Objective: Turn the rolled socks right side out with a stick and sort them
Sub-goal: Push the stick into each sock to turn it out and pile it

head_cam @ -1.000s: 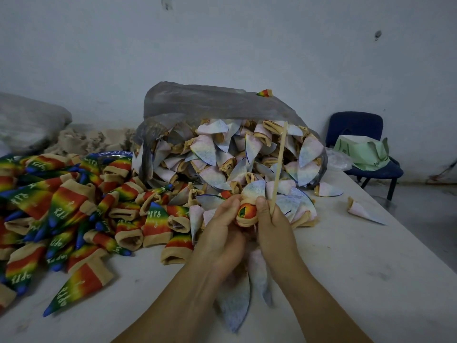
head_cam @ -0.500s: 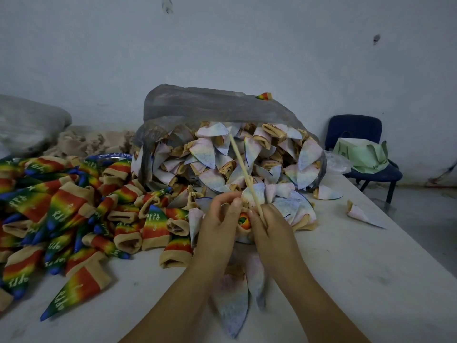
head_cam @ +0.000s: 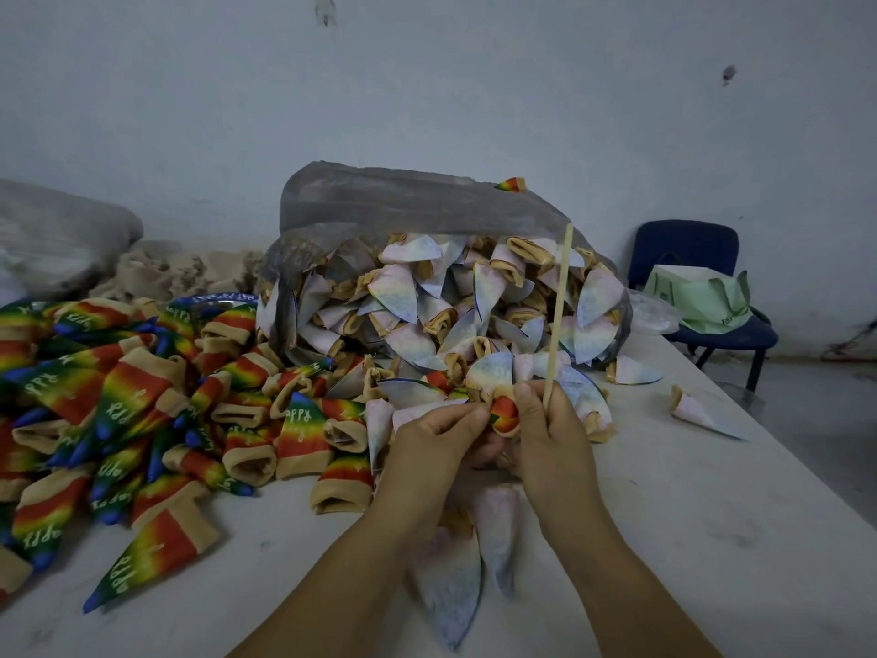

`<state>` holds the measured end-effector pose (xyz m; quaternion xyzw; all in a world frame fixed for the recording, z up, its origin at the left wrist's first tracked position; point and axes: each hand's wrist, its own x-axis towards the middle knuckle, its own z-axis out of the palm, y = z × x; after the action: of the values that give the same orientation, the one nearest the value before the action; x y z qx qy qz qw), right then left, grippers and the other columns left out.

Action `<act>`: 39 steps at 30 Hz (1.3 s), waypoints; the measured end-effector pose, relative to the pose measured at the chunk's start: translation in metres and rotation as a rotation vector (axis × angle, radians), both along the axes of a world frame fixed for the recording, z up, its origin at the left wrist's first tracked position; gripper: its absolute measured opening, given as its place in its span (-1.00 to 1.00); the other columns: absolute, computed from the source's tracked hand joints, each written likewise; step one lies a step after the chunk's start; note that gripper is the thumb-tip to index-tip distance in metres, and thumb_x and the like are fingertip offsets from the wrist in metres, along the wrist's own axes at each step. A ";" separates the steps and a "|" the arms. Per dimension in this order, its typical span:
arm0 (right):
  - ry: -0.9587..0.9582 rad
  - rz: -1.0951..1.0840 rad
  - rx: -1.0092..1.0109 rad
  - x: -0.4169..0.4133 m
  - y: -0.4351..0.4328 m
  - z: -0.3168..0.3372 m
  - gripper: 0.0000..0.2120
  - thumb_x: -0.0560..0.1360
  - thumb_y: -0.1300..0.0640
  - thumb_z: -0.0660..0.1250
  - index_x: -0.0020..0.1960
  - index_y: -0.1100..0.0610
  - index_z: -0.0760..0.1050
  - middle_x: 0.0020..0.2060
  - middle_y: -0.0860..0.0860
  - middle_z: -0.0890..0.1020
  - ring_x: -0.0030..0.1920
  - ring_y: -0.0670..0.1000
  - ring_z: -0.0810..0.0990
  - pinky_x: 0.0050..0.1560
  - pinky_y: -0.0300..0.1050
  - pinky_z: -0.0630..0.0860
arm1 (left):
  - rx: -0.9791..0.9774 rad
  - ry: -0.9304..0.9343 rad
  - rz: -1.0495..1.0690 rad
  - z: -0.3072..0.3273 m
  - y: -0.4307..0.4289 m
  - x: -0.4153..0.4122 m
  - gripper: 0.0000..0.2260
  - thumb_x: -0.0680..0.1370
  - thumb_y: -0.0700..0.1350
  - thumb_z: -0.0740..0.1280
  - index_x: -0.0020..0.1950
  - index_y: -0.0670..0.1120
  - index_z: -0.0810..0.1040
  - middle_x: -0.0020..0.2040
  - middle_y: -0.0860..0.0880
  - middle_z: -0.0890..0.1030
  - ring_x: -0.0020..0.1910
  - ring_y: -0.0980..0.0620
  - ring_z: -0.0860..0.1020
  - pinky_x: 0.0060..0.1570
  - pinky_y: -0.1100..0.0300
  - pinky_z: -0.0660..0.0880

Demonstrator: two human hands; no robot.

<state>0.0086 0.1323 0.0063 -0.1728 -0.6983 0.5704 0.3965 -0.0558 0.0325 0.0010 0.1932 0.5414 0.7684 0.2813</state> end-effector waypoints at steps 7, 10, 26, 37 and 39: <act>-0.008 0.032 0.033 -0.001 -0.004 -0.002 -0.85 0.60 0.02 0.16 -0.12 -0.04 0.42 -0.18 0.08 0.56 -0.20 -0.04 0.55 -0.22 -0.20 0.49 | 0.262 -0.434 -0.213 0.007 -0.002 -0.002 -0.72 0.46 -0.21 0.41 0.15 -0.29 0.65 0.17 -0.21 0.66 0.15 -0.04 0.65 0.03 0.20 0.62; -0.038 0.020 0.087 -0.003 -0.005 -0.004 -0.83 0.61 0.02 0.15 -0.15 -0.08 0.41 -0.16 0.07 0.55 -0.19 -0.10 0.55 -0.21 -0.26 0.46 | 0.278 -0.447 -0.231 0.009 -0.003 -0.002 -0.72 0.51 -0.17 0.39 0.17 -0.26 0.62 0.13 -0.20 0.65 0.12 -0.03 0.64 0.08 0.17 0.61; -0.043 0.049 -0.311 -0.002 -0.001 -0.005 -0.77 0.60 -0.07 0.16 -0.15 0.00 0.47 -0.44 -0.06 0.58 -0.42 -0.10 0.58 -0.39 -0.13 0.52 | 0.195 -0.279 -0.240 0.009 -0.001 0.005 -0.72 0.68 -0.04 0.16 0.00 -0.13 0.63 -0.12 -0.05 0.65 -0.24 0.10 0.56 -0.30 0.30 0.46; 0.092 0.443 -0.722 0.000 -0.001 0.005 -0.66 0.59 -0.04 0.14 -0.23 0.17 0.40 -0.57 -0.05 0.24 -0.60 -0.16 0.16 -0.63 -0.34 0.15 | 0.379 -0.626 -0.269 0.013 -0.003 0.001 -0.76 0.57 -0.15 0.25 -0.25 -0.23 0.52 -0.43 -0.05 0.40 -0.65 0.19 0.25 -0.69 0.40 0.20; 0.021 0.398 -0.588 0.001 -0.003 0.006 -0.65 0.60 -0.05 0.13 -0.22 0.17 0.40 -0.57 -0.03 0.24 -0.58 -0.13 0.16 -0.61 -0.32 0.15 | 0.251 -0.416 -0.198 0.011 -0.002 0.002 -0.67 0.63 -0.11 0.22 -0.29 -0.20 0.53 -0.49 -0.05 0.36 -0.62 0.15 0.28 -0.63 0.36 0.29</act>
<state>0.0097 0.1295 0.0126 -0.1343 -0.5201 0.8148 0.2178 -0.0538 0.0300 0.0120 0.1165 0.3510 0.8215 0.4340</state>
